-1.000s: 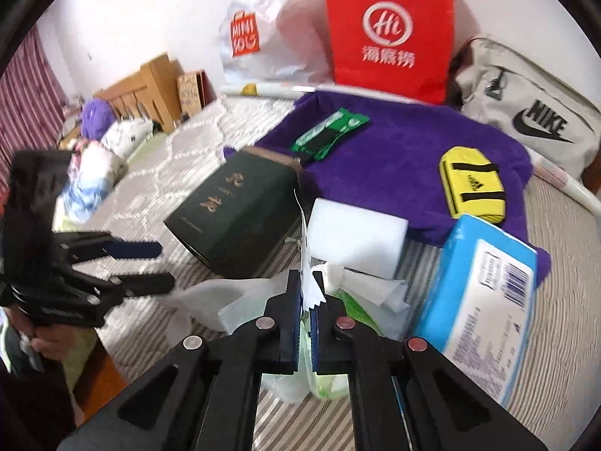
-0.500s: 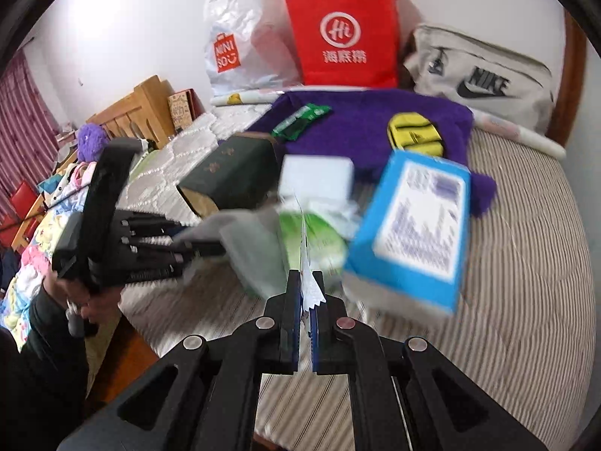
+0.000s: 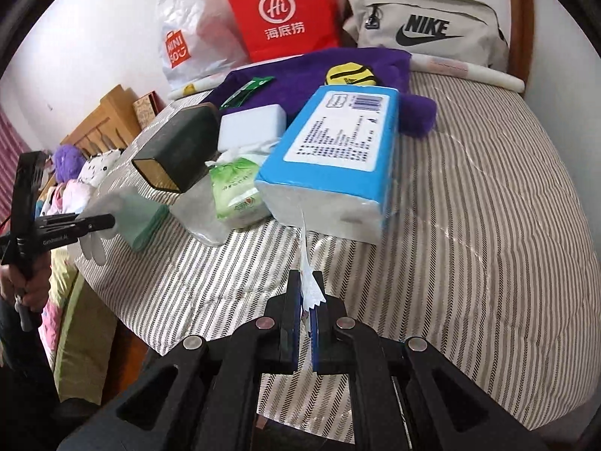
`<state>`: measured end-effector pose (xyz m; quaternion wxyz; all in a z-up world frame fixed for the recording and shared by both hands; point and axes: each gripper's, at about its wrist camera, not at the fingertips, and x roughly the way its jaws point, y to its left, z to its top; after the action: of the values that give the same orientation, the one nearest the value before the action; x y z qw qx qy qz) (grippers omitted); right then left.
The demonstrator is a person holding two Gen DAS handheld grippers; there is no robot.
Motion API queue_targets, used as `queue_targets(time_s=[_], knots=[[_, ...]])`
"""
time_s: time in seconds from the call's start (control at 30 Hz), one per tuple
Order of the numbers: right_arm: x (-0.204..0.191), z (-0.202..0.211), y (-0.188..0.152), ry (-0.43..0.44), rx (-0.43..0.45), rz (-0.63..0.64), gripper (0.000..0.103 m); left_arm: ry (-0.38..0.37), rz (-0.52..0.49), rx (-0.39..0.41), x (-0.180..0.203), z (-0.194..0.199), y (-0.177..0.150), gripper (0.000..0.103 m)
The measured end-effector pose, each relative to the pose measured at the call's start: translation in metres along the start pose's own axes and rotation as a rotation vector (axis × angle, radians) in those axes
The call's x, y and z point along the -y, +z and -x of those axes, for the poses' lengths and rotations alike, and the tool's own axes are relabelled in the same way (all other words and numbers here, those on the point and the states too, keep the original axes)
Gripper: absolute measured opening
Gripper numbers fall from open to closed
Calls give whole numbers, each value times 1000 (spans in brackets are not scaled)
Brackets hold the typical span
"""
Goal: Organize soft objects
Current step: 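Grasp the white glove with the left gripper while the right pinches the cartoon packet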
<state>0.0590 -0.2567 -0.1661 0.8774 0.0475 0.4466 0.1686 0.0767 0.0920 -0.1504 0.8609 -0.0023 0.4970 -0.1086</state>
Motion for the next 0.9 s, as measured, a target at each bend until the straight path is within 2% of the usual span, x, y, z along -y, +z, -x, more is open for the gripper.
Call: queue_targets(time_s=[0.03,0.1,0.17,0.37,0.4,0.43,0.53,0.6,0.77,0.9], knots=[[0,1,-1,1,2,-2,4,-16,-6,5,2,-1,0,44],[-1,3,-2,3,6,0,4,-35,-27,20,12,-3,3,68],[-2,5,-3,-2,9,6,4,-16,-62,49,24,-5,6,71],[0,2,-5,-17,12,-6,4,114,-88,-9,41,-38,13,71],[0,0,-6,-23,9,-4,4,123,-88,-3,42,-40,12,63],[0,-2,-6,-24,6,-2,4,129,-86,7,43,-41,10,50],[0,-7,-8,-20,-3,-1,4,122,-72,17,40,-43,7,39],[1,-11,-10,-25,-11,-3,4,108,-52,24,36,-42,6,36],[-1,-17,-14,-18,-17,0,4,84,-21,32,30,-38,4,19],[-4,-16,-16,-18,-14,2,4,45,2,35,26,-28,0,14]])
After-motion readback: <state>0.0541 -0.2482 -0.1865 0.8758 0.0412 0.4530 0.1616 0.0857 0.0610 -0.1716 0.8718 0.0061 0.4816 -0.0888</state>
